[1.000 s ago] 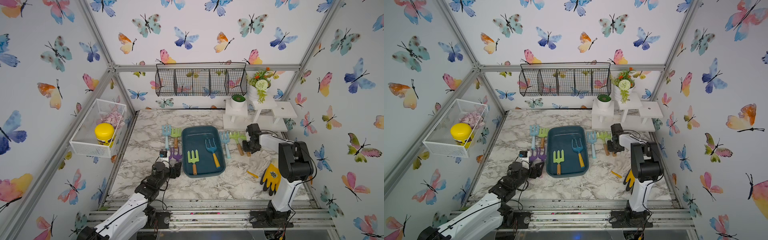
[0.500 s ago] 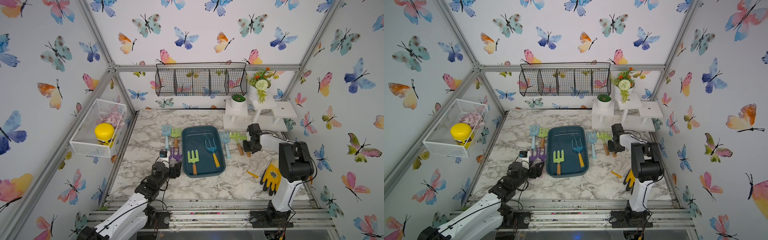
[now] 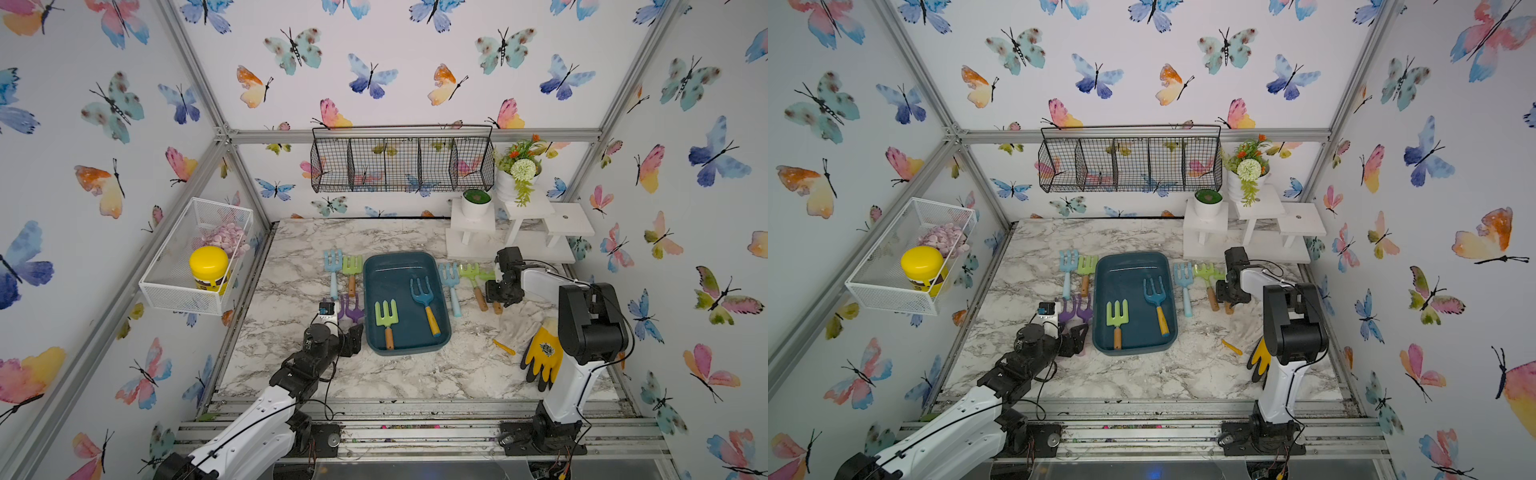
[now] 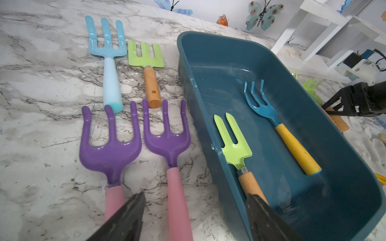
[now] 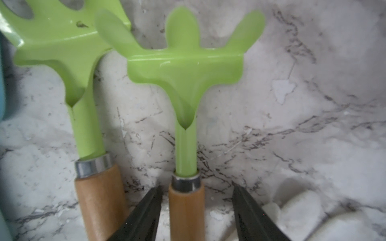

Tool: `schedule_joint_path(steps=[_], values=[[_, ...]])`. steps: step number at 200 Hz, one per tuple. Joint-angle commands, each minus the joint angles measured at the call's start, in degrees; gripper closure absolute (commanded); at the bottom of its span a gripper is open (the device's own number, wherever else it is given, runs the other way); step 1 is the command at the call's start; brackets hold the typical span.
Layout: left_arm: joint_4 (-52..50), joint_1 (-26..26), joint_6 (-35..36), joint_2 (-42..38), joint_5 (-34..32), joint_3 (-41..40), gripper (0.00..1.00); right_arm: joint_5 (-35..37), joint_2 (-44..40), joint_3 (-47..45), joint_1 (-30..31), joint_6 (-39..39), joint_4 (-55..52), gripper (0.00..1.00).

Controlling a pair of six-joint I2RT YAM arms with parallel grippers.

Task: Take the hand rake out of the storage box
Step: Place the rake at the center of the board, then pick up the rake from the storage box.

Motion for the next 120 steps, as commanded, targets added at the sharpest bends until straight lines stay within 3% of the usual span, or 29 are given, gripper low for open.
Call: schedule_joint_path(steps=[1,58,120], values=[[1.0,-0.2,0.4,0.0,0.6,1.4,0.19,-1.6,1.5,-1.1,-0.1,-0.5,-1.6,0.35],[1.0,-0.2,0.4,0.0,0.6,1.4,0.19,-3.0,0.7,-1.3,-0.1,-0.7,-1.2,0.26],[1.1,-0.2,0.5,0.1,0.7,1.5,0.19,-3.2,-2.4,-1.6,-0.1,-0.3,-1.2,0.23]])
